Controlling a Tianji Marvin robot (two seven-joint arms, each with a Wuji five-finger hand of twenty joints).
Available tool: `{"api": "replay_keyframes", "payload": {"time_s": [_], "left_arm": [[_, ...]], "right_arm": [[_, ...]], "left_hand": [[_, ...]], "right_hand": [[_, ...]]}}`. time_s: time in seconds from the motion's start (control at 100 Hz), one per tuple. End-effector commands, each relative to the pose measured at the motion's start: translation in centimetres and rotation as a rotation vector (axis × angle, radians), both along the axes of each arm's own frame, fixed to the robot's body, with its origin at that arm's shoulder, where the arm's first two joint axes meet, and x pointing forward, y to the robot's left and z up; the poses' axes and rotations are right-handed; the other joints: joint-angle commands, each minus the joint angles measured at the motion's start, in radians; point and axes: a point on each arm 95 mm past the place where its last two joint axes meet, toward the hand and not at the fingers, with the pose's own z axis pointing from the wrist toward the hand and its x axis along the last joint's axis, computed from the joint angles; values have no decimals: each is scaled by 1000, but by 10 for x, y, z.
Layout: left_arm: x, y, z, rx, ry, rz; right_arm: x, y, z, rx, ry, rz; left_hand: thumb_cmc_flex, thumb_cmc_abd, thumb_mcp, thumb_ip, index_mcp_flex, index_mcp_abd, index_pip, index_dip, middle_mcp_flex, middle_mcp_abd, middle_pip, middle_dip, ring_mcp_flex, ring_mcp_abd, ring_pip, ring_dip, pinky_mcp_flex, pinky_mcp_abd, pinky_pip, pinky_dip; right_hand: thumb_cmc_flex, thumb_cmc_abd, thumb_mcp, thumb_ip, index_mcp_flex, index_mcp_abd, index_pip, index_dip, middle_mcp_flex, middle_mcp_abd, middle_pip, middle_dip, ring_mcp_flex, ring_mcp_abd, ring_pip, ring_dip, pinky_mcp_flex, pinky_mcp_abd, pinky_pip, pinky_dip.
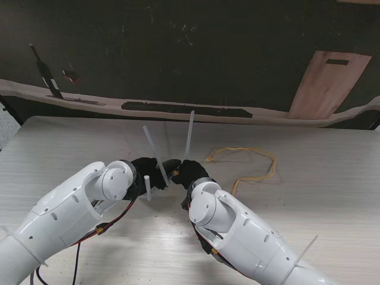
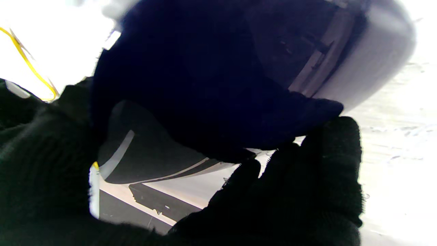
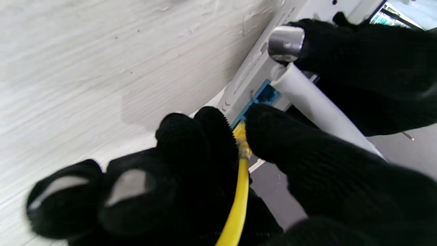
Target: Untangle the Ethernet cable and plug it into the router
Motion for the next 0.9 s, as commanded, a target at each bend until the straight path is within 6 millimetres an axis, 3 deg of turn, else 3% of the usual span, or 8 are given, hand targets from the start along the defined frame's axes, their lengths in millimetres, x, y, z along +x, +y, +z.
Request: {"api": "replay_keyframes", "payload": {"time_s": [0.0,0.03,0.08,0.12,0.43,0.45,0.49,0.89], "left_arm": [[-27,0,-45,22,151,1],[-27,-1,-45,23,152,4],[-27,-1,-45,25,154,6],[-27,-1,-45,23,153,7],[-28,-2,-45,26,154,19],[-28,-2,-45,25,152,20],[-28,-2,-45,24,152,22],[-28,-1,-44,19,171,42]], "right_arm": [[-6,0,-8,-4,35,14],[-6,-1,-8,-2,39,12],[-6,-2,-8,5,45,6],[-7,-3,-7,11,50,1],[-6,-10,-3,9,48,-10],[-6,-10,-3,6,42,-9],[-5,-11,-3,3,31,-9],[-5,-14,2,-20,-34,5]], "left_hand": [[530,166,390,28,123,-479,306,86,154,-458,215,97,165,-320,213,75,33,-264,30,30],[527,167,389,29,123,-477,305,85,153,-458,213,97,163,-319,213,75,32,-264,30,32],[523,172,385,33,119,-477,302,84,148,-457,211,98,156,-317,213,75,27,-267,28,39],[520,171,385,39,118,-477,302,84,146,-457,212,98,154,-318,216,75,25,-266,26,46],[504,172,376,48,114,-466,295,80,142,-450,211,99,142,-312,224,73,15,-275,22,84],[501,170,380,46,116,-466,295,80,144,-449,208,102,140,-311,230,67,15,-275,0,142],[498,169,379,44,117,-465,296,80,145,-449,207,103,138,-311,232,65,14,-277,-5,163],[486,171,372,41,120,-460,289,77,145,-442,203,102,128,-307,238,64,4,-273,-6,191]], "right_hand": [[-55,-3,-10,1,-14,44,-31,-19,38,155,38,-10,-30,-9,-67,-28,1,78,-18,-21],[-75,9,-19,21,-11,43,-48,-4,32,158,31,-13,-31,-3,-78,-36,-1,78,-29,-28],[-113,34,-38,82,-6,46,-110,114,19,166,18,-20,-33,17,-100,-59,-7,78,-46,-41],[-131,36,-47,85,-8,49,-122,137,12,169,9,-24,-35,25,-112,-65,-10,78,-59,-46],[-181,43,-104,77,-100,16,-162,132,-53,182,-50,-56,-42,85,-223,-124,-28,78,-140,-69],[-181,42,-104,77,-108,11,-163,131,-58,182,-53,-57,-42,88,-228,-127,-29,78,-144,-71],[-180,40,-104,77,-117,7,-163,130,-65,182,-56,-59,-43,90,-235,-132,-31,78,-151,-74],[-236,3,-133,65,-172,-7,-173,102,-113,183,-71,-63,-46,111,-278,-160,-37,78,-176,-84]]}}
